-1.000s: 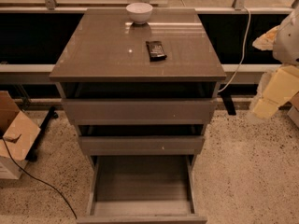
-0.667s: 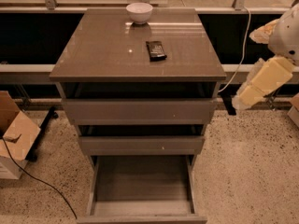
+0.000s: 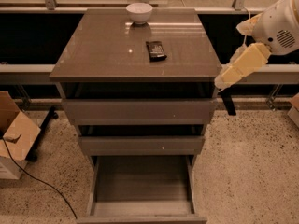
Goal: Place rxbar chocolate into bottom drawer
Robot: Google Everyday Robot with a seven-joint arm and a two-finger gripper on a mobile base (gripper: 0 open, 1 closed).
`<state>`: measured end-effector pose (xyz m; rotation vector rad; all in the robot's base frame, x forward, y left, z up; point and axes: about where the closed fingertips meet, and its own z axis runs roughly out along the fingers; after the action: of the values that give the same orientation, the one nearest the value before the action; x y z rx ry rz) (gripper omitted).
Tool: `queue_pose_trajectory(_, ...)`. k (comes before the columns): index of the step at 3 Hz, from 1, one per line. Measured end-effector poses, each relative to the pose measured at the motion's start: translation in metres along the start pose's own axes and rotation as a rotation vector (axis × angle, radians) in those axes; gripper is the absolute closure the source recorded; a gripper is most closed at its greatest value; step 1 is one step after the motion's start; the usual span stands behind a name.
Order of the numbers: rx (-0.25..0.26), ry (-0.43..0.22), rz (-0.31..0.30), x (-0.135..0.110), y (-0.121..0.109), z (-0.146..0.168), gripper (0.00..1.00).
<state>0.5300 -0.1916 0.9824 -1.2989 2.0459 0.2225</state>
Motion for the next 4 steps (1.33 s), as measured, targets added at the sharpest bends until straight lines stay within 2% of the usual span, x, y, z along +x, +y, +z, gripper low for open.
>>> queue_pose_trajectory(1, -0.018, -0.031, 0.013, -0.005, -0.021, 0.023, 0.00)
queue_pose_trajectory(2, -0.058, -0.074, 0.040, -0.010, -0.041, 0.053, 0.00)
queue_pose_trajectory(3, -0.097, -0.072, 0.063, -0.018, -0.063, 0.084, 0.00)
queue_pose_trajectory(4, -0.119, -0.087, 0.084, -0.026, -0.064, 0.107, 0.00)
